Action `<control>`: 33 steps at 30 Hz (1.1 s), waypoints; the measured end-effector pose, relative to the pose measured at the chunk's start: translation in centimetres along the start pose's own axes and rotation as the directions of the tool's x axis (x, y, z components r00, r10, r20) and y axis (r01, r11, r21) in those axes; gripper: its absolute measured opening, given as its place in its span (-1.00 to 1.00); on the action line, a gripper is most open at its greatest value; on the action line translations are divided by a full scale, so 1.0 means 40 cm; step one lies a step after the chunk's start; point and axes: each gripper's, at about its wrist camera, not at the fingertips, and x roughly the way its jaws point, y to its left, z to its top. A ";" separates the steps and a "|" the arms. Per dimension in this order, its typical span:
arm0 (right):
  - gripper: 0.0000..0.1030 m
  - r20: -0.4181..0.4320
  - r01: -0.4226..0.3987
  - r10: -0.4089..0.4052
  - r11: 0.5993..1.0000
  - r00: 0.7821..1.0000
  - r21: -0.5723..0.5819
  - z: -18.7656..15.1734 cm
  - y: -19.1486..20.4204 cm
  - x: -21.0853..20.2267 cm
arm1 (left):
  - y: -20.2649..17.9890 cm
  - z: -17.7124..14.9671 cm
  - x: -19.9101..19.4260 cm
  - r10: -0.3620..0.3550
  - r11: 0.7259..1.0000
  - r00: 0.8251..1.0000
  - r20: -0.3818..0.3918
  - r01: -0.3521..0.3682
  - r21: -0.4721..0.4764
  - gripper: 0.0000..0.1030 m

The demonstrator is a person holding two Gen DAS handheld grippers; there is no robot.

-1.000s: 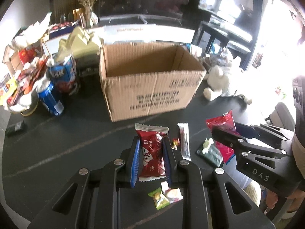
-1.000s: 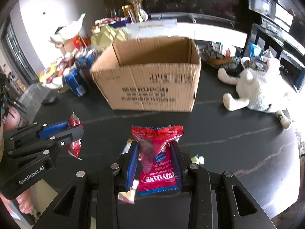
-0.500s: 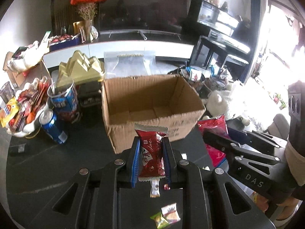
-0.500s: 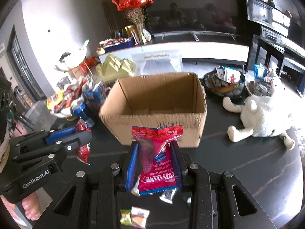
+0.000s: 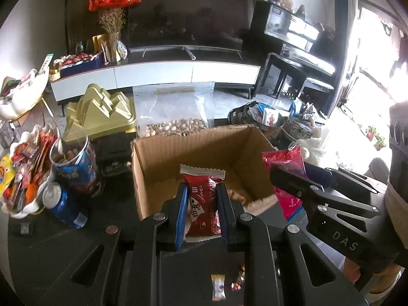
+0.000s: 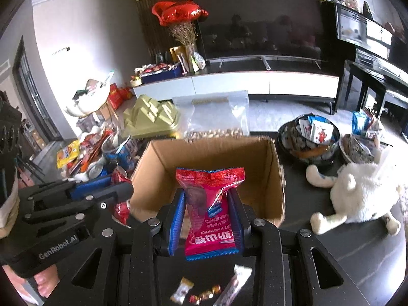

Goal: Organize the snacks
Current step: 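Carry both held snacks over the cardboard box and open both tools to drop them, then move both open tools back down to the remaining snacks on the table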

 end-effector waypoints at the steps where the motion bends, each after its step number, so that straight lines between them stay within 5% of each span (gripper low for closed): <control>1: -0.34 0.005 0.001 -0.001 1.000 1.000 0.000 0.004 -0.001 0.008 | 0.004 0.006 0.012 -0.001 1.000 1.000 0.000 0.001 -0.002 -0.56; 6: -0.32 0.010 0.020 -0.020 0.999 1.000 -0.030 0.028 -0.004 0.065 | 0.027 0.030 0.058 0.016 1.000 1.000 0.022 -0.016 -0.006 -0.51; 9: -0.15 0.005 0.063 -0.063 0.997 0.998 -0.033 0.032 -0.009 0.089 | 0.041 0.038 0.072 0.055 0.998 0.998 0.044 -0.054 -0.019 0.01; 14: 0.00 0.012 0.087 -0.087 0.996 0.996 -0.022 0.021 -0.024 0.093 | 0.039 0.029 0.053 0.105 0.994 0.991 0.086 -0.105 -0.007 0.03; 33: 0.00 0.080 0.056 -0.053 0.998 0.995 -0.032 -0.161 0.022 -0.135 | -0.051 -0.157 -0.147 0.064 0.996 0.989 0.130 -0.071 0.052 0.03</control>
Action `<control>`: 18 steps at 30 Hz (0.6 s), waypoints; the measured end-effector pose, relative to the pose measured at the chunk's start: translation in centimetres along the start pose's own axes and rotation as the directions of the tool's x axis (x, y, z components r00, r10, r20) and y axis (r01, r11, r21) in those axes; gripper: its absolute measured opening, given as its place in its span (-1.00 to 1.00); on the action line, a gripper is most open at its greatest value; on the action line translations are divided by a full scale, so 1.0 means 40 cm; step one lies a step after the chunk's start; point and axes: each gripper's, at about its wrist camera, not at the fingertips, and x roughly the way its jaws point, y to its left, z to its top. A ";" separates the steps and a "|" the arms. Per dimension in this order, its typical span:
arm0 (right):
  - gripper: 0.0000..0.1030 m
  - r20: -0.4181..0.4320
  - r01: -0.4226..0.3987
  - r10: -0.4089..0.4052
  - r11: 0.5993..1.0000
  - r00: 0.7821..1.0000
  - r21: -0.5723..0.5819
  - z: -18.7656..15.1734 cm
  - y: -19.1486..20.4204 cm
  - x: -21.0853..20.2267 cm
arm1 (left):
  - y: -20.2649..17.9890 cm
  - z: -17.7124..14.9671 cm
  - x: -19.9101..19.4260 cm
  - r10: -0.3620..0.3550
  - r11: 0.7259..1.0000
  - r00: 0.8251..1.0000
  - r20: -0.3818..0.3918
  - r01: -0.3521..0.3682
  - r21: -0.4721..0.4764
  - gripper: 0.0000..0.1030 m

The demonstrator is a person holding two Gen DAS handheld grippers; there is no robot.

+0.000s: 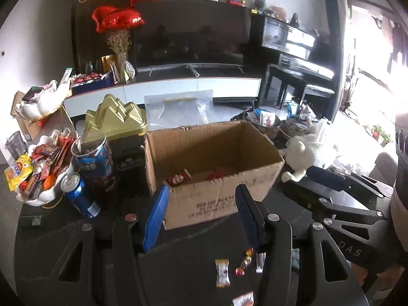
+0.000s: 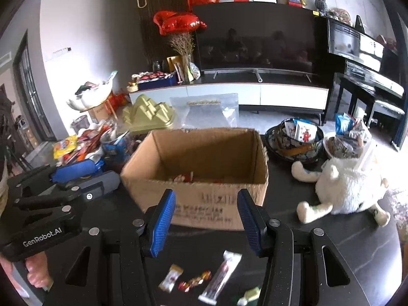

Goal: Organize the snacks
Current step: 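Move both open tools back down to the remaining snacks on the table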

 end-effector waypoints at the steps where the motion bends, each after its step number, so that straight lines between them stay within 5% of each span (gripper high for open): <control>1: 0.00 -0.002 -0.002 0.002 1.000 1.000 -0.002 -0.013 0.005 -0.013 | -0.006 -0.008 -0.010 0.000 1.000 1.000 0.003 0.000 0.006 0.03; 8: 0.00 -0.001 -0.021 0.021 1.000 1.000 -0.004 -0.094 0.026 -0.088 | -0.035 -0.083 -0.091 0.000 1.000 1.000 0.013 -0.001 0.025 0.03; 18: 0.00 -0.011 -0.029 0.029 0.999 1.000 -0.018 -0.216 0.056 -0.155 | -0.059 -0.218 -0.118 -0.058 0.998 0.996 -0.066 0.058 -0.005 0.03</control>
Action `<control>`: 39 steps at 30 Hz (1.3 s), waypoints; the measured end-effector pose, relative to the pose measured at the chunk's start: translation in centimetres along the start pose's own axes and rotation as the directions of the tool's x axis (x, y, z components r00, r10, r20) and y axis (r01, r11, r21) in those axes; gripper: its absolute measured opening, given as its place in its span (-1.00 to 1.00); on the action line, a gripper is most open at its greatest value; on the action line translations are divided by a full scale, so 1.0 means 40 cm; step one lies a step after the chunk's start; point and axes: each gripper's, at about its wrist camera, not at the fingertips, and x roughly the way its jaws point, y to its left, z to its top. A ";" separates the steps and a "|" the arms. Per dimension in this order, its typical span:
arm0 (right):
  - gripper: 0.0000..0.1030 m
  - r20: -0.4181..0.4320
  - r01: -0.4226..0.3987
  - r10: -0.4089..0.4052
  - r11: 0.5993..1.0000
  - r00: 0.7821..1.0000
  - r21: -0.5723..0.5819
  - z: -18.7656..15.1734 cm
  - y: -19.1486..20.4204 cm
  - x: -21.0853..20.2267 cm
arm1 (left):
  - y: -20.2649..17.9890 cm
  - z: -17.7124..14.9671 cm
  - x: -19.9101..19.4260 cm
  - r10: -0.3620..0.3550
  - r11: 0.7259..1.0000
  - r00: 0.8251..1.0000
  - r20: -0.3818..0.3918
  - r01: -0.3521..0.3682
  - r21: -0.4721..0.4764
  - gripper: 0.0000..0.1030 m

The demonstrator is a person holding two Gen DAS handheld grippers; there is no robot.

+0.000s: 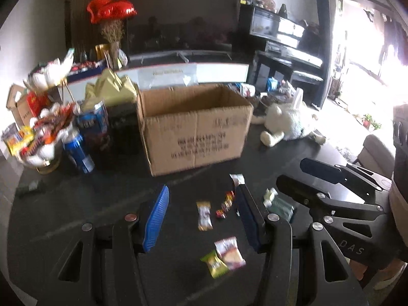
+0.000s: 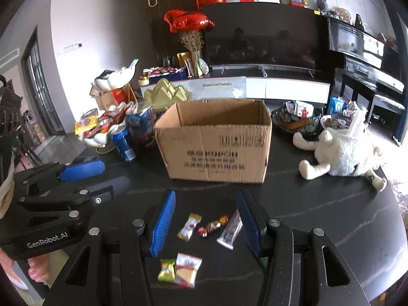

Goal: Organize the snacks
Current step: 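Move both open tools back down to the remaining snacks on the table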

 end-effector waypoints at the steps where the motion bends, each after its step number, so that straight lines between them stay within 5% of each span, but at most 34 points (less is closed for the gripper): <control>1: 0.00 -0.003 0.001 -0.001 1.000 1.000 -0.001 -0.013 0.002 -0.002 | 0.000 -0.016 0.001 -0.008 1.000 1.000 -0.008 0.008 -0.011 0.03; 21: 0.00 -0.155 0.005 0.000 1.000 0.988 0.031 -0.226 -0.004 0.064 | -0.013 -0.249 0.128 -0.087 0.995 0.972 -0.218 0.075 -0.061 -0.10; 39: 0.00 -0.241 -0.022 0.047 0.994 0.969 0.105 -0.322 -0.030 0.155 | -0.012 -0.298 0.249 -0.105 0.991 0.950 -0.294 0.075 -0.113 -0.34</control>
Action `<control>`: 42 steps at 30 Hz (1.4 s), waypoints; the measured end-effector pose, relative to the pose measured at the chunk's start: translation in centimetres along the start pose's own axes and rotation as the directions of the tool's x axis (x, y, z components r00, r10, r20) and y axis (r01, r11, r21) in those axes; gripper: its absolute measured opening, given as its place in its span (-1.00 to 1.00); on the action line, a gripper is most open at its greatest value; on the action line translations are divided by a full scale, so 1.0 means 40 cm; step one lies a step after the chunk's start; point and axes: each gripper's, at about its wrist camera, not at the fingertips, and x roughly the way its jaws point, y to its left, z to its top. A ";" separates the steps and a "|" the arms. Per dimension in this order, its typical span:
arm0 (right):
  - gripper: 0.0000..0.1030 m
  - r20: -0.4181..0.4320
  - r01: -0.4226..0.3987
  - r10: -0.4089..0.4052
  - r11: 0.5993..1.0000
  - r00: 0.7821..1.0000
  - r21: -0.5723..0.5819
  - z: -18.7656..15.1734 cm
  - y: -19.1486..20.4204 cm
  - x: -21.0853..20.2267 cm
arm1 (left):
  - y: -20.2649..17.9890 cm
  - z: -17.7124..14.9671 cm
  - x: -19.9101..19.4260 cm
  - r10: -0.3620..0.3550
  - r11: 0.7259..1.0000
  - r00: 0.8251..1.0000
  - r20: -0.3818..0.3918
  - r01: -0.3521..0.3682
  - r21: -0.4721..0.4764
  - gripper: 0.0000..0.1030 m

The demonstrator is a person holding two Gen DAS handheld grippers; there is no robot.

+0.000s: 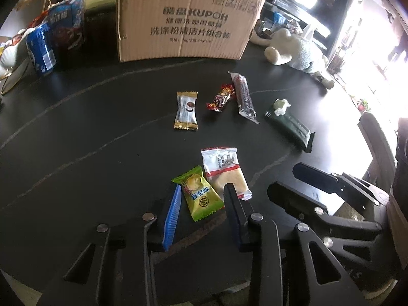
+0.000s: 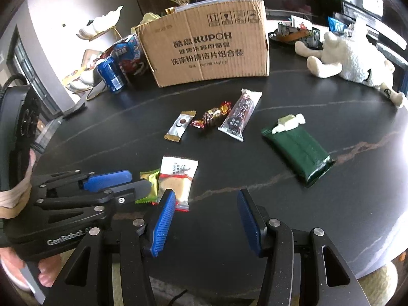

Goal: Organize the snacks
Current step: 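Move both open tools back down to the remaining snacks on the table, then grasp the green-yellow pack with the left tool while the right tool grasps the white-red cake pack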

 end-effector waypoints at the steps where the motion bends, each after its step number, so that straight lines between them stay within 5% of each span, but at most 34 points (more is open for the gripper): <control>1: 0.00 -0.001 -0.002 0.002 1.000 1.000 -0.001 -0.001 0.001 0.003 | 0.000 0.001 0.004 0.006 1.000 1.000 -0.001 -0.006 -0.001 -0.35; 17: 0.00 -0.017 -0.027 0.027 1.000 0.999 0.005 0.001 0.013 0.032 | 0.025 0.006 0.036 0.019 0.999 1.000 -0.008 -0.019 -0.029 -0.61; 35: -0.01 -0.054 0.012 -0.017 0.996 0.998 -0.086 0.019 0.089 0.104 | 0.100 -0.017 -0.012 0.016 0.998 0.999 0.038 -0.013 -0.068 -0.64; 42: -0.27 -0.035 0.058 -0.064 0.985 0.997 -0.162 0.016 0.120 0.117 | 0.112 -0.018 -0.016 -0.001 0.997 0.999 0.044 0.005 -0.080 -0.64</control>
